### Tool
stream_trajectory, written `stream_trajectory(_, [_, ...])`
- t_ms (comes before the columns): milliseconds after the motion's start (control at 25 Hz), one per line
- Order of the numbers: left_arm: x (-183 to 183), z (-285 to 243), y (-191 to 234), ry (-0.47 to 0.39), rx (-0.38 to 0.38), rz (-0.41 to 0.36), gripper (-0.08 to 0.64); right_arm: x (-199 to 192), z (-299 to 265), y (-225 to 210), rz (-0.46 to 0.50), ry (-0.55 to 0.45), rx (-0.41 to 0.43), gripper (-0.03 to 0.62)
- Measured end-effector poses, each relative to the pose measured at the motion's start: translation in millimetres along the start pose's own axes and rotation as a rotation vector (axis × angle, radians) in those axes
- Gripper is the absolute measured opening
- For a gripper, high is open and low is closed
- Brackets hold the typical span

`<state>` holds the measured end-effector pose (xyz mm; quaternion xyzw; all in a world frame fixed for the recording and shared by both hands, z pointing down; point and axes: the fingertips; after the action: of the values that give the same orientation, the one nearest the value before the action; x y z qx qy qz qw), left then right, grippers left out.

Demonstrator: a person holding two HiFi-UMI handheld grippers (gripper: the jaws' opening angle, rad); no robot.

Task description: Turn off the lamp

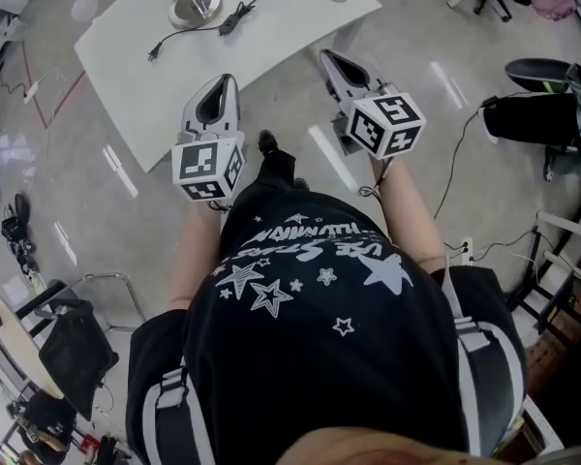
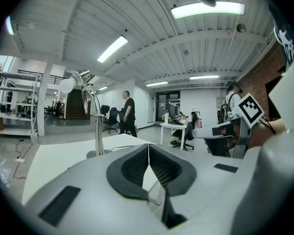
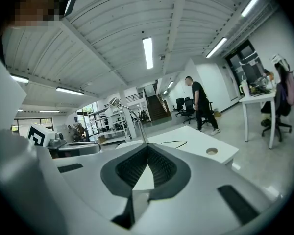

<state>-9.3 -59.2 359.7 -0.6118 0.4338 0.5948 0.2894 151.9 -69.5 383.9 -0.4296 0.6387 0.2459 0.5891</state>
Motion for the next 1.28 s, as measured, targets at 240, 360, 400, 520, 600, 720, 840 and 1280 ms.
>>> stream_trajectory(240, [2,-42,25,0.018,-0.008,0.006,0.011,10,-38,-26,-0.008,0.017,-0.016,0.005])
stream_trajectory(360, [4,-64,44,0.031,0.001,0.007,0.011,18,-67,-36,-0.015,0.021,-0.008,0.006])
stream_trajectory(400, [4,-70,50,0.039,0.003,0.007,0.012,20,-78,-38,-0.015,0.023,-0.003,0.005])
stream_trajectory(520, [1,-87,68,0.065,0.007,0.009,0.012,27,-106,-40,-0.003,0.034,0.012,0.006])
stream_trajectory(600, [-2,-95,79,0.078,0.008,0.014,0.012,30,-122,-39,0.001,0.04,0.02,0.005])
stream_trajectory(720, [-9,-105,93,0.099,-0.01,0.027,0.012,27,-143,-38,0.003,0.06,0.025,0.006])
stream_trajectory(840, [-14,-116,102,0.111,-0.023,0.033,0.012,22,-162,-37,0.006,0.089,0.032,0.006])
stream_trajectory(1280, [-41,-139,135,0.2,-0.076,0.031,0.014,18,-215,-32,0.026,0.135,0.044,0.005])
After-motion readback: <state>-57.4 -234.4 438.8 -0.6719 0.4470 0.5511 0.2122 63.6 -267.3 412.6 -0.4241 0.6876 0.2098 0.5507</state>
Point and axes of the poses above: the fingertips, and each gripper's own axes: z backward along the fingers, y to its left, x out of its top, and after that the axes turned 6 degrees about z, right-handed
